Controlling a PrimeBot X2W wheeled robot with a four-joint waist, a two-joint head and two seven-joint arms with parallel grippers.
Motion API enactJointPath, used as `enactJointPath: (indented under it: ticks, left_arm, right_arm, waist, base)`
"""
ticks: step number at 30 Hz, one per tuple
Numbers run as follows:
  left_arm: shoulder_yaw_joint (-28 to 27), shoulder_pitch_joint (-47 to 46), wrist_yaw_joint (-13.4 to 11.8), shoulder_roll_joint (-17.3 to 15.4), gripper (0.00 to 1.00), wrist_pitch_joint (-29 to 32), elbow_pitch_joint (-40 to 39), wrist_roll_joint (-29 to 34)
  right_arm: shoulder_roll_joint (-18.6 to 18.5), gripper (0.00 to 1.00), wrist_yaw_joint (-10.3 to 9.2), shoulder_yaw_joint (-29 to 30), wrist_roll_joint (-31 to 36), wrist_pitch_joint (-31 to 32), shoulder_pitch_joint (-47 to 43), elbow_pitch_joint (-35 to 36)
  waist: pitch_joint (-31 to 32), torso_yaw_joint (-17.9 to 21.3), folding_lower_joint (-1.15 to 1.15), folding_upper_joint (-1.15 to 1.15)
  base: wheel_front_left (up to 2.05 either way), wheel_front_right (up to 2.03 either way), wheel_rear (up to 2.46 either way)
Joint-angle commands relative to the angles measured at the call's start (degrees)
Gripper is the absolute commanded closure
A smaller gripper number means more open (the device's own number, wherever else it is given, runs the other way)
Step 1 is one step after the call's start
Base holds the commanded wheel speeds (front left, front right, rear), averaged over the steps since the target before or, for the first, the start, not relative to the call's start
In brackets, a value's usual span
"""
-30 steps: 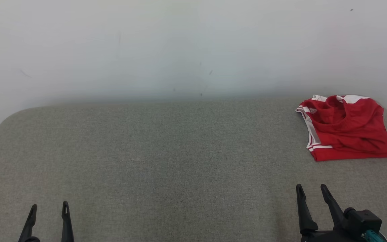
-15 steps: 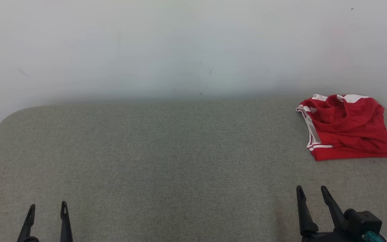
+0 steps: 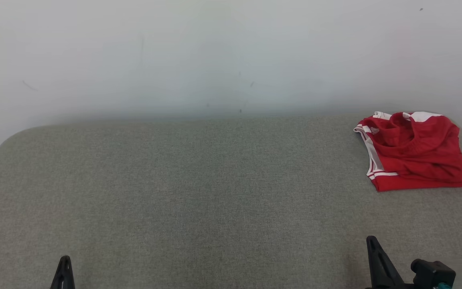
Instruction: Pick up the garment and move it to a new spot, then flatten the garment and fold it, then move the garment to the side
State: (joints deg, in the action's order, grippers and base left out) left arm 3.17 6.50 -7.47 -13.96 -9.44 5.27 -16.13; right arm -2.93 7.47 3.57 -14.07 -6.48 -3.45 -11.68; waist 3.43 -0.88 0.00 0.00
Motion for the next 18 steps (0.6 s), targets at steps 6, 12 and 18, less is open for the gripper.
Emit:
enactJointPath:
  ticks: [6, 12, 18]
  left_arm:
    - [-1.3, -2.1, 1.5, 0.5, 1.0, 1.3, 0.1, -7.0]
    - [-2.0, -3.1, 2.6, 1.4, 1.0, 2.6, 0.8, -12.9]
    - [-2.7, -3.9, 3.7, 2.2, 1.0, 3.7, 1.5, -18.5]
  right_arm:
    - [0.0, 1.0, 0.0, 0.3, -7.2, 1.0, 1.9, 0.7]
    - [0.0, 1.0, 0.01, 0.5, -13.3, 1.9, 2.5, 0.6]
    - [0.0, 1.0, 0.01, 0.6, -19.0, 2.9, 3.2, 0.4]
  waist:
    - [-0.2, 0.0, 0.0, 0.0]
    - [-0.3, 0.1, 0.0, 0.0]
    - [-0.5, 0.1, 0.0, 0.0]
  base:
    - [0.0, 0.0, 0.0]
    - [0.0, 0.0, 0.0]
    - [0.0, 0.0, 0.0]
